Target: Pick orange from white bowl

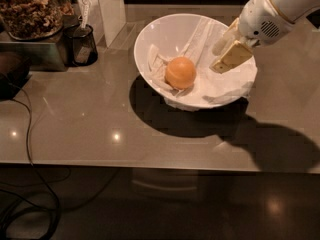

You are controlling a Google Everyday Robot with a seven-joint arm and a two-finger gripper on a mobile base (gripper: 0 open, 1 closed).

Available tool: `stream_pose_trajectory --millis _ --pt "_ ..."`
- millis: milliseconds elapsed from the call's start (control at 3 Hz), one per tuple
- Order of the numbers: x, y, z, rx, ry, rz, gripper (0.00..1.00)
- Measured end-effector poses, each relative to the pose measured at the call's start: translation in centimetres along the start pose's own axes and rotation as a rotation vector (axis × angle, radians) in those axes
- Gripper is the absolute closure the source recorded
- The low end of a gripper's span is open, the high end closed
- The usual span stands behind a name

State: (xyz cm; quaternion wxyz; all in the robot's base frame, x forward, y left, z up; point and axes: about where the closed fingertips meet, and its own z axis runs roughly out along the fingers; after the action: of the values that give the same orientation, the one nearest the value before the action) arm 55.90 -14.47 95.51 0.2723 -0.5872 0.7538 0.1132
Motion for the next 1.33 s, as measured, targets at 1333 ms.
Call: stream_pose_trajectory --millis 1333 --pt "-1.5 -3.2 10.6 -0.14 -0.083 0.019 0.25"
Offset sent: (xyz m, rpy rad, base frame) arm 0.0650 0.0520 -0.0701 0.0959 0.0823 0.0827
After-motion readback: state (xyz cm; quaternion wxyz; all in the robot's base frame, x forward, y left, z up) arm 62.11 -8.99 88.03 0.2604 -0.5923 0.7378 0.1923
